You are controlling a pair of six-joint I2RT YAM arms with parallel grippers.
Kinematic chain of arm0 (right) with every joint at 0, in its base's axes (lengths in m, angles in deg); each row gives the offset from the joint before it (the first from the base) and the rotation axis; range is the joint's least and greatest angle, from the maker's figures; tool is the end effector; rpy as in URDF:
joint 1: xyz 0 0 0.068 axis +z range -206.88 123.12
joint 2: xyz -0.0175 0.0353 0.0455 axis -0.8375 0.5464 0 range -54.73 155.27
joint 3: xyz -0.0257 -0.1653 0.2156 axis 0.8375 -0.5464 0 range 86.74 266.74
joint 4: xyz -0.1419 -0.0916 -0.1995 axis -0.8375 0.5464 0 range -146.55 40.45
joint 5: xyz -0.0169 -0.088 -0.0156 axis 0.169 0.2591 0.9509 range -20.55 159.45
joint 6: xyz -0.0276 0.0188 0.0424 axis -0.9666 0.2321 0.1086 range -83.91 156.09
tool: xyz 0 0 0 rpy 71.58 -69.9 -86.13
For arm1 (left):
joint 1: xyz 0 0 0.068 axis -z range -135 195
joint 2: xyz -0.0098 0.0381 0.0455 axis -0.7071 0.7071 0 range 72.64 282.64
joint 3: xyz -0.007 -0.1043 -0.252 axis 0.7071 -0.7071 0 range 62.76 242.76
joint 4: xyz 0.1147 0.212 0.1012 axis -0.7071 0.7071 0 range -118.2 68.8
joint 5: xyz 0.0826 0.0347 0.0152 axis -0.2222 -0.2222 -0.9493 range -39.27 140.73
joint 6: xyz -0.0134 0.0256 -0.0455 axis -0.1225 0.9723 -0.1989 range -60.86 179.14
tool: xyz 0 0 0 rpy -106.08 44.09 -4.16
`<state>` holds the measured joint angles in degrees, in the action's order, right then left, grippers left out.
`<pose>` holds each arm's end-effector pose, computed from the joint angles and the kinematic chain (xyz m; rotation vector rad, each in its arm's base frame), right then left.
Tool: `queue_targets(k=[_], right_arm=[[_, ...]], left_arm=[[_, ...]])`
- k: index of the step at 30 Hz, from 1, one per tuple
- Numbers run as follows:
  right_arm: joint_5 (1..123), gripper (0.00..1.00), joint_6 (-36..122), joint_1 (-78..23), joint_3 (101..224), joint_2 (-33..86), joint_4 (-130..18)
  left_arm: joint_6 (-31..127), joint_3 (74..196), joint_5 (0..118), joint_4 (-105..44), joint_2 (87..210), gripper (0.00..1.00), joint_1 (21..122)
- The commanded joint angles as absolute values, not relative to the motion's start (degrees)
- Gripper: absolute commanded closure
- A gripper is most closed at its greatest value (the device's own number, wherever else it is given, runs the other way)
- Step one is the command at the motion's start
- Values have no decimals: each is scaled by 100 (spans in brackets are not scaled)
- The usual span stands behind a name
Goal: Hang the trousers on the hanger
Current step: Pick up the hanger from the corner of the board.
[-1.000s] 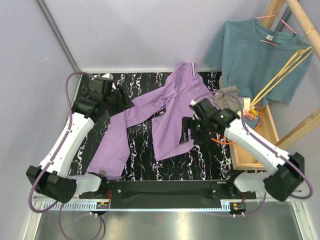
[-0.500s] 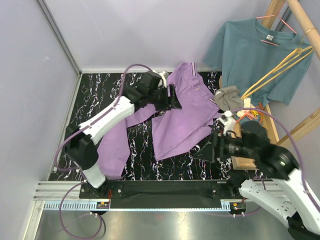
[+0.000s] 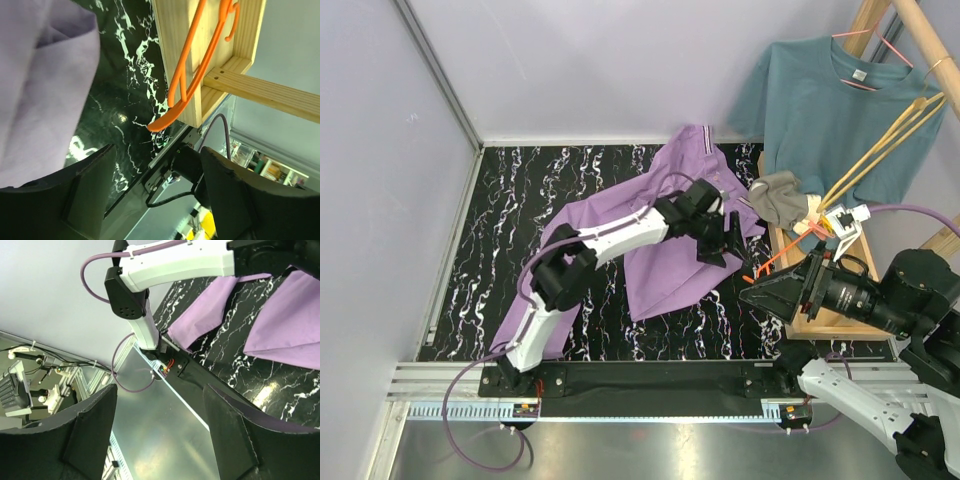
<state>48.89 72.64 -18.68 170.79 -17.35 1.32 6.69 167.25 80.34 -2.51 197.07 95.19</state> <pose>0.0236 0.0346 0.4723 -0.3123 1.9081 1.2290 0.3024 -0.3902 0.2292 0.2410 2.7425 -1.3235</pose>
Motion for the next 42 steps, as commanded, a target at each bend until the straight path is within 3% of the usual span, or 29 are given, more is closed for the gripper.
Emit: queue_targets(k=[1, 15, 26, 32, 33, 37, 42], right_arm=[[5169, 23, 7247, -1830, 17217, -1685, 322], [5539, 25, 7291, -1829, 17252, -1861, 639], [5749, 27, 7397, -1838, 17120, -1905, 577], [5960, 29, 7511, -1830, 17120, -1905, 761], [6004, 29, 7546, -1838, 17120, -1896, 788], [6284, 35, 7669, -1838, 17155, -1782, 998], [6330, 38, 7652, -1829, 17199, -1527, 1315]], left_arm=[[228, 17156, 8448, -640, 19972, 26, 9623], [-387, 18167, 8976, -1211, 21195, 28, 9975], [-836, 18528, 9283, -1686, 21687, 36, 10186], [-1003, 18510, 9512, -2011, 21784, 64, 10186], [-1020, 18502, 9573, -2090, 21801, 75, 10186], [-1082, 18484, 9723, -2205, 21741, 97, 10169], [-1126, 17853, 9863, -2608, 21232, 100, 10002]])
